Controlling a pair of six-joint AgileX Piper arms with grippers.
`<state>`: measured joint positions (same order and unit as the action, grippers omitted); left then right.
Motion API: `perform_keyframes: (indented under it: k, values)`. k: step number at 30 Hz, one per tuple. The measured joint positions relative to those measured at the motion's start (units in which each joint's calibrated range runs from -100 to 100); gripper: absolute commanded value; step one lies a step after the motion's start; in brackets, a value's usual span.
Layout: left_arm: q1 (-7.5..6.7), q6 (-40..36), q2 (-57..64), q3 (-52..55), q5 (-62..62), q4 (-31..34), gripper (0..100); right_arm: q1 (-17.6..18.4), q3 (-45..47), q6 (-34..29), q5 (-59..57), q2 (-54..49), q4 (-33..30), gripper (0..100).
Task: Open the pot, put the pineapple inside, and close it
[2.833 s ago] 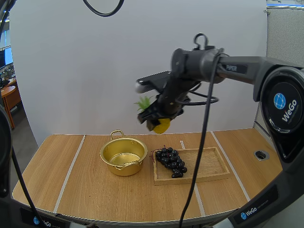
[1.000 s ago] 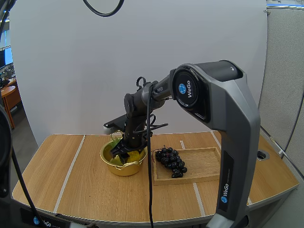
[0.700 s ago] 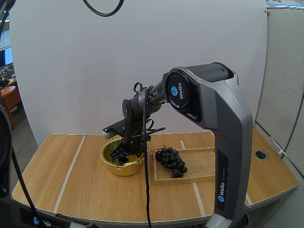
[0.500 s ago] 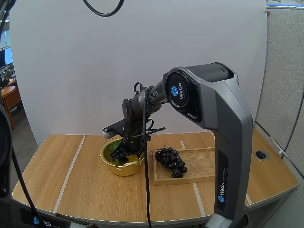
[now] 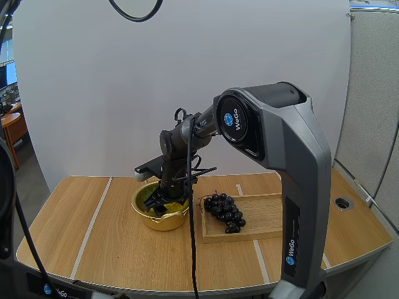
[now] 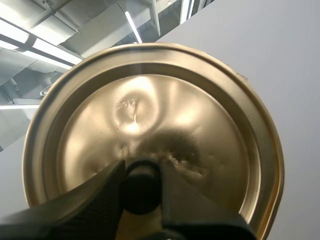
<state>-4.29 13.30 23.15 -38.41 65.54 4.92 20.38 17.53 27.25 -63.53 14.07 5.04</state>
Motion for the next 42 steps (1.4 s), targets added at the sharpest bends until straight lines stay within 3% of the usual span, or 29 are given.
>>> perform_keyframes:
  k: [18,25,42]
  values:
    - [0.00,0.0,0.0,0.0,0.0,0.0,0,0.0,-2.9,0.0,-5.2,-6.9,0.1,100]
    - [0.00,0.0,0.0,0.0,0.0,0.0,0,0.0,-2.7,0.0,-12.8,-17.5,0.1,100]
    - [0.00,0.0,0.0,0.0,0.0,0.0,0,0.0,8.5,-1.4,-20.9,-40.1,0.1,100]
